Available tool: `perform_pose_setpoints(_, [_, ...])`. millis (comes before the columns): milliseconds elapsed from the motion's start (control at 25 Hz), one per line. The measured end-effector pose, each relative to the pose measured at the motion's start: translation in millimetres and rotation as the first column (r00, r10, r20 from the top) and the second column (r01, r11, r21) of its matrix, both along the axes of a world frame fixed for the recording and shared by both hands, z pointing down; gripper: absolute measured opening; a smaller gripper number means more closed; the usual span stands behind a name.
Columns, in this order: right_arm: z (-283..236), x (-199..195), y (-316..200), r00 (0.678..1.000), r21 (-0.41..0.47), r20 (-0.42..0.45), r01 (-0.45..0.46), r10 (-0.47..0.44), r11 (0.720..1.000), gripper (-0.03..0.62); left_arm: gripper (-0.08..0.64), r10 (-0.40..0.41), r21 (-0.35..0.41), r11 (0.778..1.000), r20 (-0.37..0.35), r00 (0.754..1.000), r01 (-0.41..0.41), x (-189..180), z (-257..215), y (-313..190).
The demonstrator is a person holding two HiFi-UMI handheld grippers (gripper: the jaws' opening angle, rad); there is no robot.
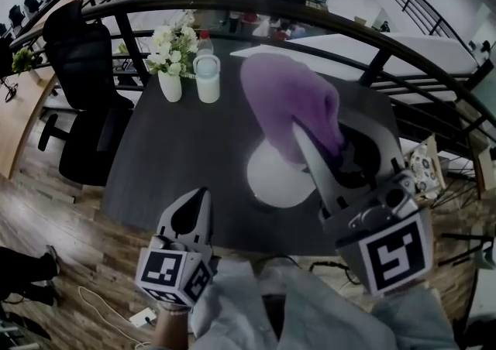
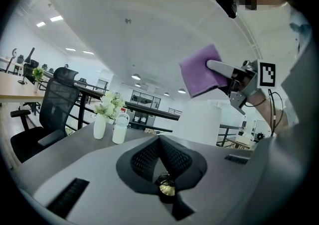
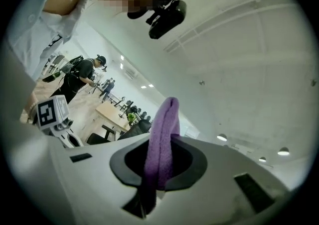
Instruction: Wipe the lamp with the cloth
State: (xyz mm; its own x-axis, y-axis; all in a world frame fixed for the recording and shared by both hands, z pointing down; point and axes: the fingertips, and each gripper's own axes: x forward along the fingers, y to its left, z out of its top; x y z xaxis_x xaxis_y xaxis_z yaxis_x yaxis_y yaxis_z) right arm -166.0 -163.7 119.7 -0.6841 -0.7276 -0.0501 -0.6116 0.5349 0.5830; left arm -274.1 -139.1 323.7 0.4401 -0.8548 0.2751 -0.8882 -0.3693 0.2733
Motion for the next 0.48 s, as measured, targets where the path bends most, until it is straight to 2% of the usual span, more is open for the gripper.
perform_pose_setpoints(120, [-14, 17, -21, 0.999, 0.05, -0.036, 0.017, -0.015, 0.999, 0.049, 0.012, -0.004, -0.003, 1.0, 0.0, 1.0, 0.004, 3, -1, -1])
perform_pose_setpoints(280, [-13, 33, -53, 0.992, 0.054, -0.1, 0.081, -0.076, 0.995, 0.049, 0.012, -0.02, 0.008, 1.0, -0.007, 1.0, 0.02, 11, -4, -2])
perform_pose_setpoints(400, [4, 35, -76, 0.974, 0.016, -0.173, 0.15, -0.145, 0.989, 0.049, 0.012, -0.059, 0.03, 0.998, -0.018, 0.998, 0.059, 14, -7, -3])
perform_pose_setpoints(480, [20, 34, -87, 0.962, -0.037, -0.19, 0.192, -0.196, 0.981, 0.049, 0.012, -0.077, 0.04, 0.996, -0.018, 0.997, 0.078, 16, -7, -3])
